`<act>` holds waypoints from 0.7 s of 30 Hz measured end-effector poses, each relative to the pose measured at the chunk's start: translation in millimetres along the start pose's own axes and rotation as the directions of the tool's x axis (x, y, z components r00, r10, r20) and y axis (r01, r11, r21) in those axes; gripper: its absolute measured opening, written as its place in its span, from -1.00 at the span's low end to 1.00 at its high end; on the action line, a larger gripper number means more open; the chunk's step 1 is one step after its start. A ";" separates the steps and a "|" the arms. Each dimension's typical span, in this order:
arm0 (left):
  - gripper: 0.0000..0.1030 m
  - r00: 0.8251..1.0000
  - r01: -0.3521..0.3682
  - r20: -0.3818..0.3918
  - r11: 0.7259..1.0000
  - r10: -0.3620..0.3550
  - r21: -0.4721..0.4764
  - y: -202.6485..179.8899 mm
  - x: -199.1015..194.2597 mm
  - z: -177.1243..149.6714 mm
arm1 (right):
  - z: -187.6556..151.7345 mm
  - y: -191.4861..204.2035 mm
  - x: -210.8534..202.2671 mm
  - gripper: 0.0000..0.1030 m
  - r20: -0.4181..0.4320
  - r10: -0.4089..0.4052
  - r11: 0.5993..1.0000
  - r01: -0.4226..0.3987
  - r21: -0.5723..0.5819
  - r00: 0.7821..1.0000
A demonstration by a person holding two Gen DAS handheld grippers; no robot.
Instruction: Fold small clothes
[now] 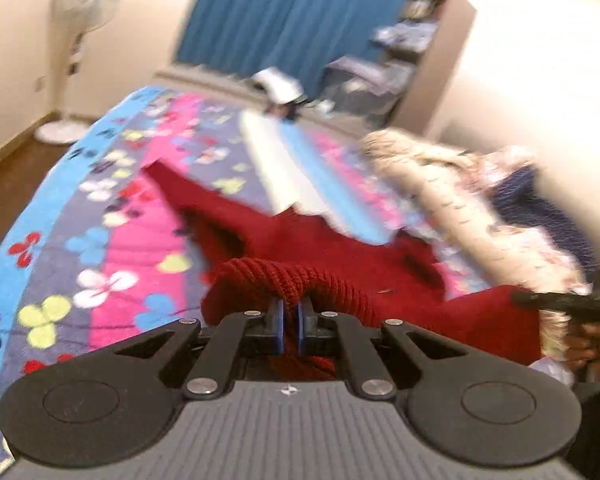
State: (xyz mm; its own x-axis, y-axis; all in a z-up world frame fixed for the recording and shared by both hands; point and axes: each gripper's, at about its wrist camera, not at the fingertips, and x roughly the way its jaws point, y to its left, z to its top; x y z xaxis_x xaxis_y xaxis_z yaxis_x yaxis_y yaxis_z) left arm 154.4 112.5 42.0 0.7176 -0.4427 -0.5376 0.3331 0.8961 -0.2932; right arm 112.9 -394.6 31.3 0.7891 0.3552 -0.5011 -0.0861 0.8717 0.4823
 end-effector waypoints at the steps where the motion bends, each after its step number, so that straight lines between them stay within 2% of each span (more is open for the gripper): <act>1: -0.88 0.998 -0.053 -0.046 0.998 0.054 0.026 -5.6 15.2 -2.2 | 1.7 -3.2 10.7 -0.73 -0.010 -0.054 0.998 0.054 0.023 0.998; 3: -0.88 0.975 -0.149 -0.154 0.985 0.160 0.084 -15.3 46.7 -10.8 | 2.6 -10.5 38.0 -0.73 -0.070 -0.175 0.983 0.179 0.047 0.982; 4: -0.88 0.963 -0.183 -0.181 0.978 0.200 0.105 -21.1 58.8 -14.3 | 2.0 -11.7 49.9 -0.72 -0.100 -0.216 0.974 0.221 0.047 0.971; 5: -0.88 0.959 -0.199 -0.184 0.975 0.215 0.101 -24.5 65.6 -14.0 | 1.2 -10.3 61.7 -0.72 -0.121 -0.251 0.966 0.257 0.040 0.960; 9: -0.82 0.964 -0.179 -0.208 0.981 0.162 -0.067 -13.8 75.7 -6.9 | -3.8 -0.5 91.9 -0.69 -0.153 -0.316 0.948 0.318 -0.009 0.936; 11: -0.73 0.967 -0.140 -0.229 0.982 0.109 -0.124 -7.6 74.8 -2.9 | -6.9 -0.5 99.4 -0.65 -0.186 -0.317 0.947 0.322 -0.004 0.930; 12: -0.50 0.968 -0.126 -0.232 0.984 0.094 -0.127 -5.8 74.3 -1.4 | -6.7 1.2 101.7 -0.64 -0.200 -0.315 0.947 0.322 0.000 0.928; 13: -0.30 0.969 -0.117 -0.231 0.986 0.088 -0.118 -3.8 72.9 -0.8 | -6.3 3.5 101.6 -0.53 -0.204 -0.312 0.948 0.319 0.000 0.928; 14: -0.25 0.968 -0.114 -0.236 0.988 0.087 -0.102 -1.9 73.1 -1.8 | -5.5 3.7 100.2 -0.46 -0.204 -0.304 0.951 0.311 -0.001 0.930; 15: -0.19 0.964 -0.119 -0.250 0.989 0.095 -0.085 2.2 73.3 -2.6 | -4.1 4.7 99.0 -0.29 -0.206 -0.296 0.953 0.302 -0.001 0.933; 16: -0.17 0.956 -0.127 -0.274 0.989 0.103 -0.071 3.0 74.6 -5.7 | -4.2 2.5 96.8 -0.18 -0.213 -0.284 0.957 0.291 0.001 0.935; 19: -0.17 0.931 -0.163 -0.337 0.986 0.140 -0.041 12.9 85.3 -14.0 | -9.1 -4.6 90.1 -0.14 -0.263 -0.248 0.966 0.258 0.002 0.932; 21: -0.17 0.926 -0.156 -0.353 0.987 0.136 -0.029 15.6 90.4 -17.9 | -13.5 -7.5 86.8 -0.14 -0.288 -0.242 0.969 0.247 -0.020 0.927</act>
State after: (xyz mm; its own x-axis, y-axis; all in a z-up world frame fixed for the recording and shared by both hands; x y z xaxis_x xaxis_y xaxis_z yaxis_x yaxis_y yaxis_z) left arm 213.5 85.8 -25.2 0.4935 -0.2993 -0.8166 0.1996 0.9528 -0.2286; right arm 173.8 -365.7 -25.5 0.5767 0.2156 -0.7880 0.0989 0.9390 0.3293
